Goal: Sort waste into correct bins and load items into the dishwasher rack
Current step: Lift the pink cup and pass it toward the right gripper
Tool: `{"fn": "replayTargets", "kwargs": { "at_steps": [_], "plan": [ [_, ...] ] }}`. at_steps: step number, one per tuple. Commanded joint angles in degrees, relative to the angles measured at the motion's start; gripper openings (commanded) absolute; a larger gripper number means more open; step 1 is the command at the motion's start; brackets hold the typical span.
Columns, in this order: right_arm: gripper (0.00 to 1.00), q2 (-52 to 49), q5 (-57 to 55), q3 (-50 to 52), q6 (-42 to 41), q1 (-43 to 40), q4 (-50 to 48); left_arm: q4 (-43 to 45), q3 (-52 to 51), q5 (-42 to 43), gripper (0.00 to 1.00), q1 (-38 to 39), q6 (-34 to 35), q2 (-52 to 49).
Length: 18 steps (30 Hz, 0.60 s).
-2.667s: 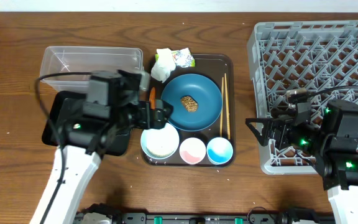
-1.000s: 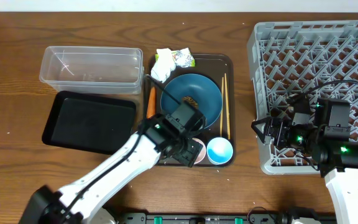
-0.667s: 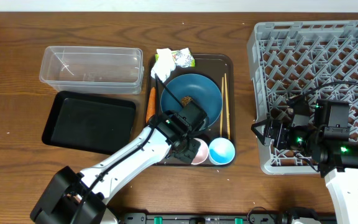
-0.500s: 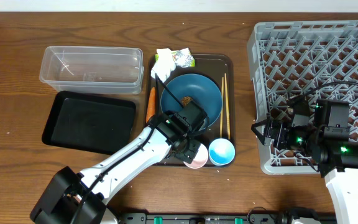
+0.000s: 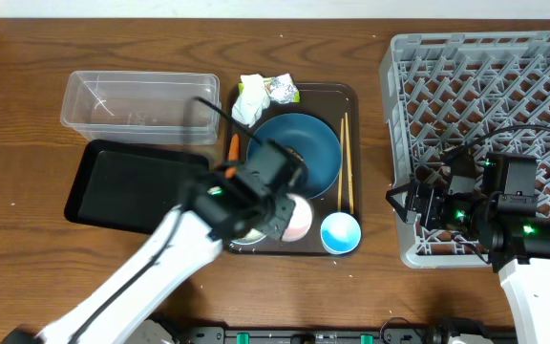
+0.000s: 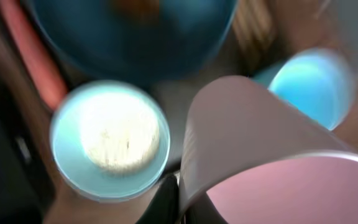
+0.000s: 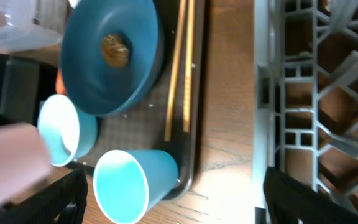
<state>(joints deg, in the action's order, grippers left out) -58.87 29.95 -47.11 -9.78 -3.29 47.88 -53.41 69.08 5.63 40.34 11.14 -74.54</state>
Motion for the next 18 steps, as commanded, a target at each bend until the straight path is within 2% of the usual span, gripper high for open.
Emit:
{"fn": "replayTargets", "kwargs": {
  "at_steps": [1, 6, 10, 15, 18],
  "plan": [
    [0.81, 0.13, 10.71, -0.94, 1.99, 1.86, -1.90, 3.63, 1.40, 11.39, 0.06, -3.13, -2.36, 4.22],
    [0.78, 1.18, 40.09, -0.94, 8.35, 1.88, -11.37, 9.75, 1.40, 35.32, 0.06, -9.22, -4.11, 5.53],
    [0.76, 1.53, 59.43, -0.94, 7.26, 1.88, -24.37, 14.14, 1.40, 51.45, 0.06, -12.50, -5.77, 4.92],
    [0.76, 2.43, 59.34, -1.01, 0.76, 3.48, -32.00, 20.94, 1.40, 61.75, 0.06, -13.05, -5.73, 4.83],
    [0.76, 2.54, 59.32, -1.01, -1.20, 5.64, -35.67, 22.93, 1.40, 62.34, 0.06, -13.05, -5.07, 4.83]
  ]
}}
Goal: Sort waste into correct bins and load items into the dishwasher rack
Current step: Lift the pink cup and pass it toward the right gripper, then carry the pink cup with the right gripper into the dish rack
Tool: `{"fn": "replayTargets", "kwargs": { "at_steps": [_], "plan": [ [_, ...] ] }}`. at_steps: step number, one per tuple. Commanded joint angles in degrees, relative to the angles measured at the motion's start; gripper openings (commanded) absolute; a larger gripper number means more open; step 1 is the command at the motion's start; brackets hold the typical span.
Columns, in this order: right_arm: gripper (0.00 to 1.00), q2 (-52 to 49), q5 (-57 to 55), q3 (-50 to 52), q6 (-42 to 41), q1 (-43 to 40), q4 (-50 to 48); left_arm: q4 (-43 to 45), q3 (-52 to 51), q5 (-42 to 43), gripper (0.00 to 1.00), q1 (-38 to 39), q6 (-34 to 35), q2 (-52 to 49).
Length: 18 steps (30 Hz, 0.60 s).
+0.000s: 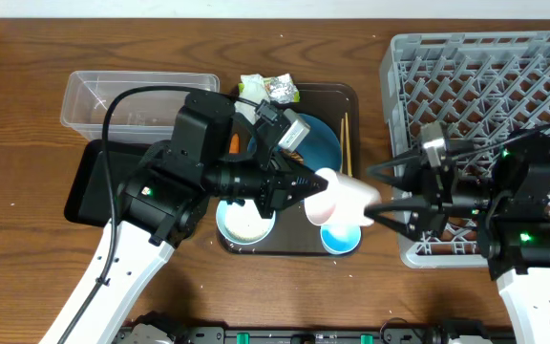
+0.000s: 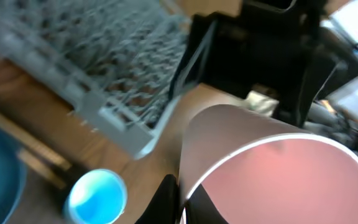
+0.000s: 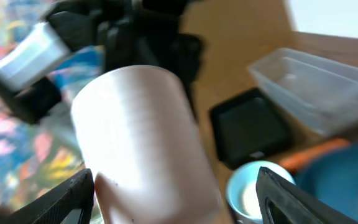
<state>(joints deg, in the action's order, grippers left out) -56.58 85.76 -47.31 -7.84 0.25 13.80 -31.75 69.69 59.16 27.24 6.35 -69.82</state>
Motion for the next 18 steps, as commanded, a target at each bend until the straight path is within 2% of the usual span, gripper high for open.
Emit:
{"fn": "replayTargets", "kwargs": {
  "at_steps": [1, 4, 7, 11, 12, 13, 14, 17, 18],
  "plan": [
    [0.75, 0.22, 3.52, -0.81, -3.52, 3.02, -2.62, 1.62, 0.79, 8.81, 0.06, 0.04, -0.28, 0.11],
    [0.72, 0.22, 3.17, -0.81, -3.54, 6.29, -5.31, 2.49, 0.79, 8.81, 0.06, 0.04, -0.28, 0.11],
    [0.61, 0.22, 1.01, -0.81, -3.54, 9.33, -6.34, 2.78, 0.79, 8.79, 0.06, 0.04, -0.31, 0.11],
    [0.55, 0.22, -2.25, -0.81, -3.52, 11.13, -6.34, 2.73, 0.79, 8.22, 0.07, 0.04, -0.31, 0.11],
    [0.53, 0.24, -2.84, -0.81, -3.52, 11.06, -6.32, 2.71, 0.79, 7.10, 0.14, 0.04, -0.31, 0.11],
    [0.52, 0.24, -3.54, -0.81, -3.52, 10.82, -6.32, 2.71, 0.79, 5.75, 0.31, 0.02, -0.31, 0.11],
    [0.51, 0.22, -4.31, -0.81, -3.52, 10.45, -6.29, 2.69, 0.79, 3.67, 0.41, 0.02, -0.28, 0.13],
    [0.49, 0.22, -6.54, -0.81, -3.50, 8.81, -5.55, 2.51, 0.79, -3.02, 0.59, 0.02, -0.09, 0.31],
    [0.49, 0.22, -7.48, -0.81, -3.50, 8.04, -4.92, 2.47, 0.79, -4.74, 0.62, 0.02, -0.09, 0.42]
  ]
}}
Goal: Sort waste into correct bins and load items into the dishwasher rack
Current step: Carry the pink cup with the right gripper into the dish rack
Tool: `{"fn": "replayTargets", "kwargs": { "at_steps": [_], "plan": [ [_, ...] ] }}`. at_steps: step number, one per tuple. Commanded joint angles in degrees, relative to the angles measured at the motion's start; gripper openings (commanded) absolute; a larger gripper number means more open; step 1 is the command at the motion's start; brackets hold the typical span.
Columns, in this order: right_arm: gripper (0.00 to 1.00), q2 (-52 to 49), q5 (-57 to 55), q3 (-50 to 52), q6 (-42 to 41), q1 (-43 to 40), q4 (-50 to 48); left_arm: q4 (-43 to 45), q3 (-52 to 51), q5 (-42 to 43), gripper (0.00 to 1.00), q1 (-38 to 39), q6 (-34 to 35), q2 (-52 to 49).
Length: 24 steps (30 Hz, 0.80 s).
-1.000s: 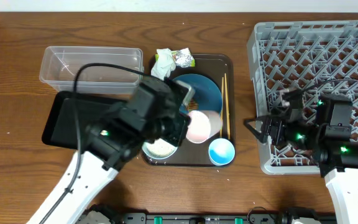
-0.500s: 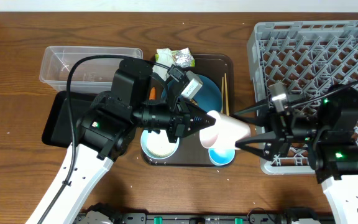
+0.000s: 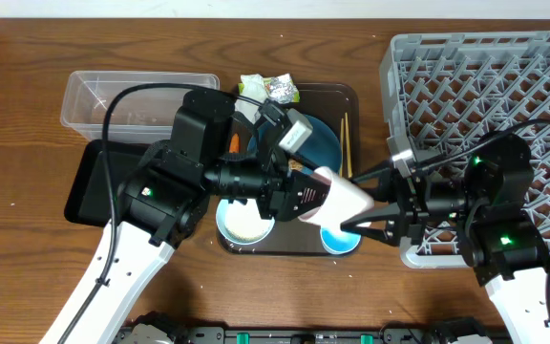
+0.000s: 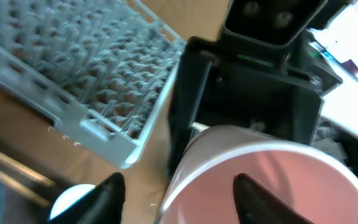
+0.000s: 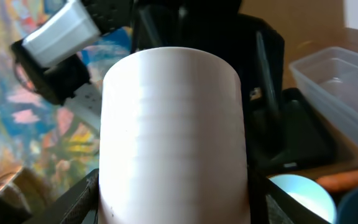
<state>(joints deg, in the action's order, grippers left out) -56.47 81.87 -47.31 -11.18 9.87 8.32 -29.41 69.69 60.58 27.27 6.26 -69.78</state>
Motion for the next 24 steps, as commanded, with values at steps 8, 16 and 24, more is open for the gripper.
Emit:
{"fn": "replayTargets", "kwargs": {
  "at_steps": [8, 16, 24],
  "plan": [
    [0.47, 0.13, -30.18, -0.81, -6.78, -11.19, 15.15, -1.86, 0.79, -8.85, 0.65, -1.66, -0.02, 0.98],
    [0.44, 0.11, -59.25, -5.46, -12.68, -20.61, 32.46, -7.43, 0.79, -11.63, 0.65, -2.23, -0.15, 0.98],
    [0.46, -1.75, -74.51, -11.74, -13.66, -33.92, 42.82, -9.18, 0.79, -13.70, 0.65, -2.23, -0.26, 0.98]
  ]
}}
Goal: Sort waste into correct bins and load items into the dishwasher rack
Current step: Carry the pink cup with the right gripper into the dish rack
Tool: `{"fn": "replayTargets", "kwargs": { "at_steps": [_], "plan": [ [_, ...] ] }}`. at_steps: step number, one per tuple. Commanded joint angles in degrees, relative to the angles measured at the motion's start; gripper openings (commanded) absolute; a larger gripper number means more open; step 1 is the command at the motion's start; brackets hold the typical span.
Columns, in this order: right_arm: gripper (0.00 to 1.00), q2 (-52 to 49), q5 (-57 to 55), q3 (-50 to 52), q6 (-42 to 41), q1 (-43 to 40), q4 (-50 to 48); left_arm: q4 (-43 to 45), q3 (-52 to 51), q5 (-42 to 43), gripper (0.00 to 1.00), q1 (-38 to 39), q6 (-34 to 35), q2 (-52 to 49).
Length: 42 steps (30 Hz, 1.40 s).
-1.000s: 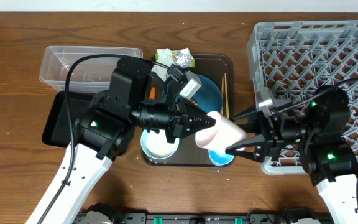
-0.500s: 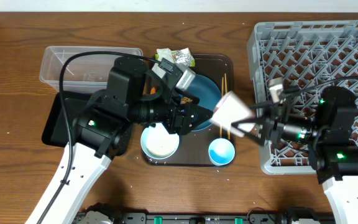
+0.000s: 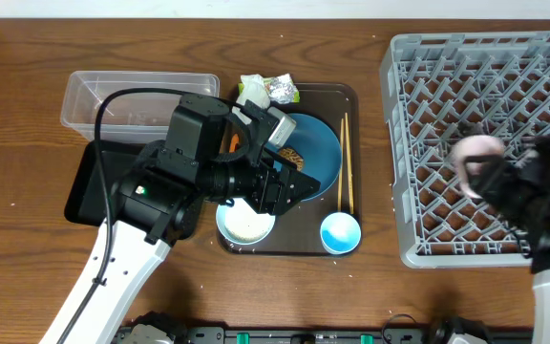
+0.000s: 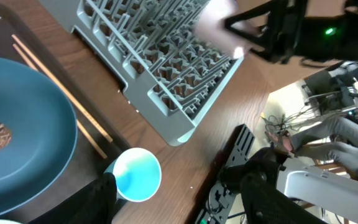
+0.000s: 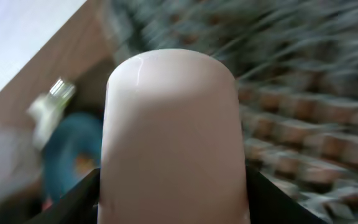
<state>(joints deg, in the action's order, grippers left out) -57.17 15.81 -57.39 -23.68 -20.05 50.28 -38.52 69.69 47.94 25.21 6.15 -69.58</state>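
Note:
The pink cup (image 3: 474, 156) hangs over the grey dishwasher rack (image 3: 485, 57), with my right gripper (image 3: 483, 170) shut on it. In the right wrist view the cup (image 5: 173, 124) fills the frame between the fingers of that gripper (image 5: 173, 186). My left gripper (image 3: 292, 186) is open and empty over the brown tray (image 3: 351, 96); its wrist view shows the gripper (image 4: 179, 199) above the blue cup (image 4: 138, 174). On the tray lie a blue plate (image 3: 313, 143) with a food scrap, chopsticks (image 3: 346, 162), a pale bowl (image 3: 244, 222), an orange carrot (image 3: 234, 145) and crumpled wrappers (image 3: 265, 91).
A clear plastic bin (image 3: 132, 100) stands at the back left, and a black tray (image 3: 103, 182) lies in front of it, partly under my left arm. The rack's near corner (image 4: 179, 134) is right of the brown tray.
The pink cup was between both grippers over the tray's right side; now only my right gripper holds it, over the rack. My left gripper is empty and has drawn back over the tray.
My left gripper was shut on the pink cup low over the tray, while the right waited at the rack's front. Then the left held the cup out toward the open right gripper. Then the right was round it and the left open. Now the right holds it over the rack.

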Motion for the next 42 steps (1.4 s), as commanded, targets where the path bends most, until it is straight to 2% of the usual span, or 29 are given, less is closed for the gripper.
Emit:
{"fn": "replayTargets", "kwargs": {
  "at_steps": [1, 7, 12, 16, 20, 23, 32, 33, 36, 39, 42],
  "plan": [
    [0.46, -1.55, -8.85, -1.66, -1.18, -6.05, 1.38, -0.07, 0.79, -1.07, 0.65, -0.17, -0.15, 0.79],
    [0.45, -7.85, -9.18, -1.66, -0.94, -16.59, 3.26, -0.46, 0.79, -1.07, 0.65, -0.17, -0.15, 0.79],
    [0.46, -14.25, -6.73, -1.66, 0.70, -21.07, 5.11, -0.68, 0.79, -1.07, 0.65, -0.17, -0.15, 0.79],
    [0.54, -18.84, -6.14, -1.66, 3.19, -21.77, 6.95, -0.92, 0.79, -1.09, 0.65, -0.17, -0.15, 0.79],
    [0.53, -21.57, -5.90, -1.66, 3.15, -21.77, 6.88, -0.92, 0.79, -1.09, 0.66, -0.17, -0.15, 0.79],
    [0.47, -22.14, -4.96, -1.66, 3.15, -21.77, 6.21, -1.11, 0.79, -1.09, 0.66, -0.17, -0.15, 0.79],
    [0.49, -21.97, -2.32, -2.03, 2.93, -21.86, 4.63, -1.11, 0.79, -1.09, 0.66, -0.17, -0.15, 0.79],
    [0.50, -21.97, -2.29, -2.03, 2.91, -21.97, 4.48, -1.11, 0.79, -1.09, 0.66, -0.17, -0.15, 0.79],
    [0.68, -21.97, -2.25, -2.03, 2.29, -22.12, 3.08, -1.14, 0.79, -1.09, 0.65, -0.17, -0.15, 0.79],
    [0.75, -21.97, -0.37, -2.03, 0.98, -22.43, 1.38, -1.14, 0.79, -1.07, 0.65, -0.17, -0.15, 0.79],
    [0.78, -21.97, 4.70, -2.03, 1.05, -22.40, -1.05, -1.14, 0.79, -1.07, 0.65, -0.17, -0.15, 0.79]
  ]
}}
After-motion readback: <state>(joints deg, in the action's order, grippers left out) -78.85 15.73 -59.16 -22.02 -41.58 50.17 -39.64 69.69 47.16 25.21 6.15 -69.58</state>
